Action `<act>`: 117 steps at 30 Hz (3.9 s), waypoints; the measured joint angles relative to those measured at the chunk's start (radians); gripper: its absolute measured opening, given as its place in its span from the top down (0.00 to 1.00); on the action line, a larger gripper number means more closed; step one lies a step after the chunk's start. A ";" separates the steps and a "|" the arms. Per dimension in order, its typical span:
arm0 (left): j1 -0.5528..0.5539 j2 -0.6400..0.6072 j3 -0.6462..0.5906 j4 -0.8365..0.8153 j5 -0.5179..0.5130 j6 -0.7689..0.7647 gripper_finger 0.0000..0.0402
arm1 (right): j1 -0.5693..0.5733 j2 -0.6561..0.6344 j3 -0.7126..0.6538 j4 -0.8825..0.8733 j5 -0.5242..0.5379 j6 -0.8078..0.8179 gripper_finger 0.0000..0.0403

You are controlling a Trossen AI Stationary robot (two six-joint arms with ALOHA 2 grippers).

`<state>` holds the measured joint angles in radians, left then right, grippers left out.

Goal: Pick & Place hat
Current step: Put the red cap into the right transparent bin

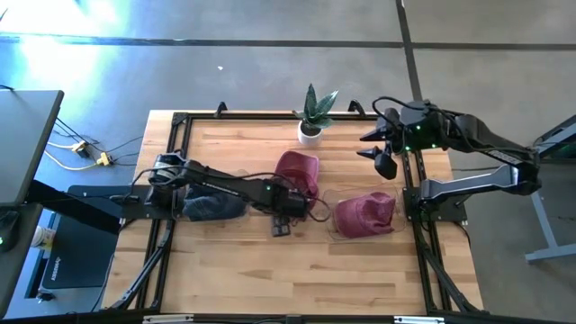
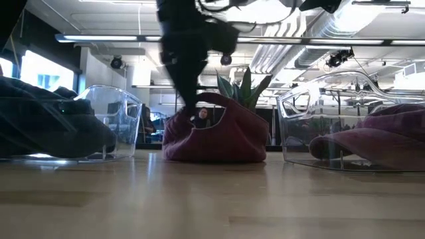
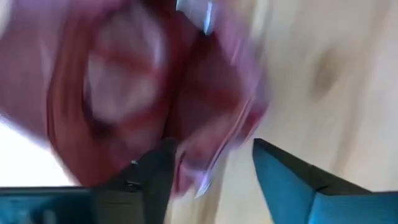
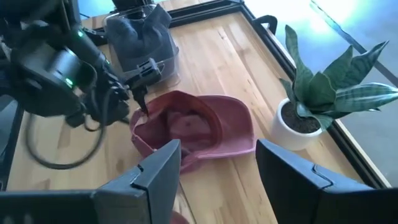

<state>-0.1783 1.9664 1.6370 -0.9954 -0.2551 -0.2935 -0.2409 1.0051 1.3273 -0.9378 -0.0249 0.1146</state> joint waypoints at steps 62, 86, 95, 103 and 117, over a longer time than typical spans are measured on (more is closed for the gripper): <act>0.220 0.202 0.029 0.387 0.297 -0.259 0.98 | 0.000 -0.004 -0.001 -0.014 0.067 0.117 0.50; 0.130 0.146 0.051 -0.133 0.223 -0.278 0.99 | 0.000 -0.004 -0.001 -0.008 0.064 0.083 0.50; 0.295 0.117 0.063 -0.110 0.123 -0.364 0.99 | 0.000 -0.004 -0.001 0.021 0.069 0.049 0.50; 0.237 0.019 0.103 -0.154 0.159 -0.032 0.99 | 0.002 -0.004 -0.001 0.001 0.010 0.069 0.50; 0.084 0.132 0.105 0.088 0.302 0.395 0.72 | 0.022 -0.004 -0.001 -0.008 0.034 0.092 0.50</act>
<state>-0.0948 2.0989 1.7420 -0.9070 0.0473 0.1012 -0.2188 1.0012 1.3266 -0.9460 0.0088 0.2070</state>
